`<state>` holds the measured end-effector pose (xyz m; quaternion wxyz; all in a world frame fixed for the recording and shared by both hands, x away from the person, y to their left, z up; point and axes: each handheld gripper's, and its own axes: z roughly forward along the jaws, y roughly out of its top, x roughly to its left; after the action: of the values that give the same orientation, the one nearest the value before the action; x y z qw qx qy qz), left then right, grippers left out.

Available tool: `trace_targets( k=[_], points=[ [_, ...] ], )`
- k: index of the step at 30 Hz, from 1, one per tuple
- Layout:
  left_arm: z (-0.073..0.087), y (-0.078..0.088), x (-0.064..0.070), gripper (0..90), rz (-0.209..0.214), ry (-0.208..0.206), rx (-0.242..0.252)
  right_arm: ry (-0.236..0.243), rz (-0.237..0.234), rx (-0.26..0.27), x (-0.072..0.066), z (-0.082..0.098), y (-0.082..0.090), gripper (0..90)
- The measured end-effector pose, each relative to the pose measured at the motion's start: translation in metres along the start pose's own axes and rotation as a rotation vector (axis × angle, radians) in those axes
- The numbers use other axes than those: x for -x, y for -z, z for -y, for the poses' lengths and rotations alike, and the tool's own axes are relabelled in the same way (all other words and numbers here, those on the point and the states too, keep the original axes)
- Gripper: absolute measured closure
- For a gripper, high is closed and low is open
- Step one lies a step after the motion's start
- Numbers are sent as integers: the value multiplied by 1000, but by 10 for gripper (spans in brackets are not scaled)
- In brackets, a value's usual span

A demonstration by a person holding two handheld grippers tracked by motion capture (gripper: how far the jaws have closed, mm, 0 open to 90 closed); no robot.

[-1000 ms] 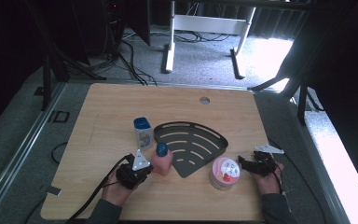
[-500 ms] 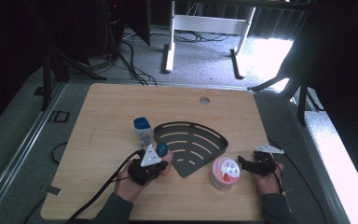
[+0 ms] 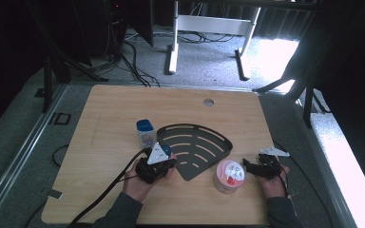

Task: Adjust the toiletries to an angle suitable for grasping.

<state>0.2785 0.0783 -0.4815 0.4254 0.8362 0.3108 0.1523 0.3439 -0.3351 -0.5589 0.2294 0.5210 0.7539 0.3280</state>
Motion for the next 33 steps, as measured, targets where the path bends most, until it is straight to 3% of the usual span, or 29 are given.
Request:
trace_targets(
  k=[4,13,16,24,28,30,33],
  points=[
    [0,5,2,898,-52,-21,-7,0,0,1,0,0,0,236],
    [1,10,-2,898,-116,-37,-29,1,0,1,0,0,0,236],
    [1,10,-3,898,-154,-49,-36,-1,0,0,0,0,0,236],
    [3,14,-11,898,-189,-26,-44,1,0,1,0,0,0,236],
    [5,16,-15,898,-237,-10,-49,0,0,0,0,0,0,236],
    [5,17,-16,897,-236,-2,-50,0,0,0,0,0,0,235],
    [3,17,-16,897,-200,0,-24,0,0,0,0,0,0,236]
  ],
)
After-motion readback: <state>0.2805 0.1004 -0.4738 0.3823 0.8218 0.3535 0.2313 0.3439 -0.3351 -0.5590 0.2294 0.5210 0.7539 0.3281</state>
